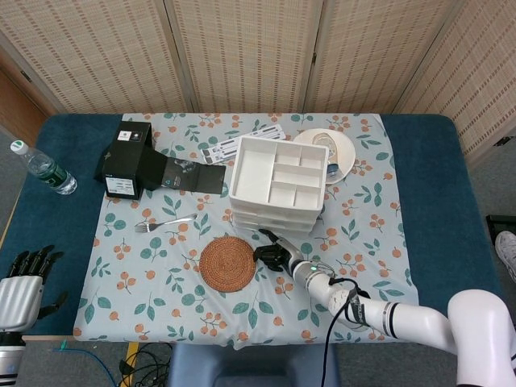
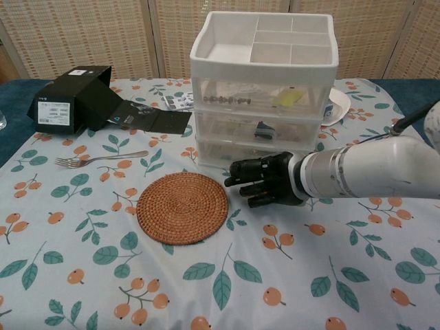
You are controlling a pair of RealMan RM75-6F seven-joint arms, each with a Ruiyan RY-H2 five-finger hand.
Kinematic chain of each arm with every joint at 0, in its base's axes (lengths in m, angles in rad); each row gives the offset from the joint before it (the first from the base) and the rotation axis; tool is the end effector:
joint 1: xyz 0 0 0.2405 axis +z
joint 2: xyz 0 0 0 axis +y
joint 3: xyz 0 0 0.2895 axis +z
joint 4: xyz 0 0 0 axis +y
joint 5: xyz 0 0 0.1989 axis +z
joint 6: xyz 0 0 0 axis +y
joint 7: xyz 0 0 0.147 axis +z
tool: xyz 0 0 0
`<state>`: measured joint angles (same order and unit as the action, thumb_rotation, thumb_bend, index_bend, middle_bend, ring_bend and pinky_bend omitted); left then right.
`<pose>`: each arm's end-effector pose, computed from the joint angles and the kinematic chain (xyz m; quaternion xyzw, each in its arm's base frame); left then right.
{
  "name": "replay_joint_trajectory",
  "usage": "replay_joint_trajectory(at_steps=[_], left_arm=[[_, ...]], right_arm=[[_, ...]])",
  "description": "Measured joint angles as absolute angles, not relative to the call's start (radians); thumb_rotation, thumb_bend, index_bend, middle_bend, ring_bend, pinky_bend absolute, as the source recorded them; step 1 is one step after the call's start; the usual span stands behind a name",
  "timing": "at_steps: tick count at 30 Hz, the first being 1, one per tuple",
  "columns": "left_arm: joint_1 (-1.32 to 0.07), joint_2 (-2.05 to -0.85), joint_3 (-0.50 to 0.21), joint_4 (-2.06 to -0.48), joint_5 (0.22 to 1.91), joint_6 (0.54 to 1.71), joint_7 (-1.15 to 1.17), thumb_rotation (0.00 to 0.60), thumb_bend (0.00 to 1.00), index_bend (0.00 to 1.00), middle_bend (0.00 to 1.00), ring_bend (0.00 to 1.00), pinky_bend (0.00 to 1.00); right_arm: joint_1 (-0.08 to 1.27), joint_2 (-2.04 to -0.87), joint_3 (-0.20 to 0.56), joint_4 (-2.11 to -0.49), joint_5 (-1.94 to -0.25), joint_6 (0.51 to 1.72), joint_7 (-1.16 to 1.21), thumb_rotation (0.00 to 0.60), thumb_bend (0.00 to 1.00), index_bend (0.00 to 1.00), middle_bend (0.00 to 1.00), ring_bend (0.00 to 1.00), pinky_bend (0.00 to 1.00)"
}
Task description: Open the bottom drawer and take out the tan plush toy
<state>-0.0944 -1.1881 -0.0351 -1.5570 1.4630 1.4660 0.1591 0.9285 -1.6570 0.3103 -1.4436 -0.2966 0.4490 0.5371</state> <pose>-0.3478 0.1864 0.1619 -0.6182 -0.3595 -0.3318 0.6152 -0.1258 -0.3614 -0.0920 0.2753 -0.9091 0.3031 0.0766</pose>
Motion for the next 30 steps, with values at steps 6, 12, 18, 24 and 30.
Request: replay_joint_trajectory(at_steps=[6, 12, 18, 24, 30], left_arm=[[-0.093, -1.188, -0.034, -1.556, 1.463, 1.466, 0.158, 0.600, 0.25, 0.19, 0.14, 0.15, 0.11], [-0.092, -1.189, -0.034, -1.551, 1.464, 1.466, 0.153, 0.600, 0.25, 0.19, 0.14, 0.15, 0.11], [-0.088, -1.190, -0.033, -1.548, 1.466, 1.473, 0.147, 0.600, 0.25, 0.19, 0.14, 0.15, 0.11], [-0.087, -1.188, -0.032, -1.549, 1.468, 1.474, 0.146, 0.600, 0.25, 0.19, 0.14, 0.15, 0.11], [-0.088, -1.186, -0.032, -1.555, 1.476, 1.479, 0.147, 0.600, 0.25, 0.19, 0.14, 0.15, 0.11]], right_arm=[[0.921, -1.652, 0.308, -1.457, -0.301, 0.449, 0.525, 0.600, 0.62, 0.00, 0.64, 0.90, 1.00], [0.908, -1.641, 0.305, -1.484, -0.312, 0.452, 0.517, 0.600, 0.62, 0.00, 0.64, 0.90, 1.00], [0.884, -1.619, 0.298, -1.544, -0.339, 0.460, 0.507, 0.600, 0.63, 0.00, 0.64, 0.90, 1.00], [0.836, -1.573, 0.291, -1.661, -0.416, 0.497, 0.486, 0.600, 0.63, 0.00, 0.63, 0.90, 1.00], [0.776, -1.520, 0.275, -1.773, -0.526, 0.562, 0.453, 0.600, 0.63, 0.00, 0.63, 0.90, 1.00]])
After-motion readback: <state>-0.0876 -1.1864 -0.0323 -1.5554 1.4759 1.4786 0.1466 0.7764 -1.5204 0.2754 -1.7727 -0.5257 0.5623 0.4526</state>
